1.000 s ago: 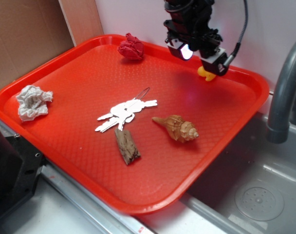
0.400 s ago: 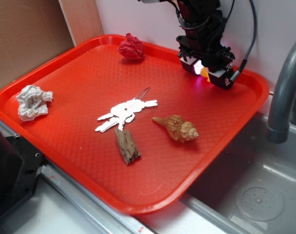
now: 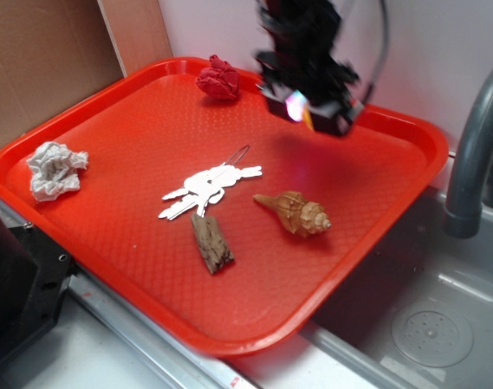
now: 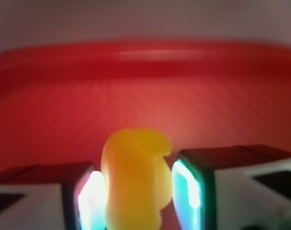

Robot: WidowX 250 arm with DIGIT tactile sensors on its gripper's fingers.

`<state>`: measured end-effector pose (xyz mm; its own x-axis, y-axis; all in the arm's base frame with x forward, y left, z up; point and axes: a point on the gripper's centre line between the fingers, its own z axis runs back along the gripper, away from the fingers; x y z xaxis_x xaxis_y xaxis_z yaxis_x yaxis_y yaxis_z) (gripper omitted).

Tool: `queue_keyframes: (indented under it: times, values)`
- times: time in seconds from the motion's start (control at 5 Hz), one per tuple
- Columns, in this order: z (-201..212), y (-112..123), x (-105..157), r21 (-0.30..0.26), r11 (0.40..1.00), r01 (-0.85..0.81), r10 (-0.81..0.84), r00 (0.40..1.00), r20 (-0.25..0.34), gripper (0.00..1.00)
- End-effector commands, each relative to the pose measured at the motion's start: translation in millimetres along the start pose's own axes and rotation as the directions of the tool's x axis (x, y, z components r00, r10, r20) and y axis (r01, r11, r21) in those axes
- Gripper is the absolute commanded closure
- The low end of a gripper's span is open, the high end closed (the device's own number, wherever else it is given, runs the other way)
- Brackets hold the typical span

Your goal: Grab the yellow duck.

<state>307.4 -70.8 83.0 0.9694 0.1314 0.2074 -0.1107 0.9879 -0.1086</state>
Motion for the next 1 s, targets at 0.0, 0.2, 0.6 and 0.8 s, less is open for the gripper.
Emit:
queue_keyframes:
  times: [0.0,0.2,0.6,0.8]
  values:
    - [107,31,-51,0.061,0.879,-0.472,0.474,0.88,-0.021,1.0]
    - [125,46,-57,0.095,0.818,-0.567,0.569,0.822,0.003,1.0]
    - [129,98,-66,0.216,0.717,-0.663,0.663,0.744,0.084,1.0]
    - [116,106,-62,0.259,0.803,-0.537,0.536,0.84,0.083,1.0]
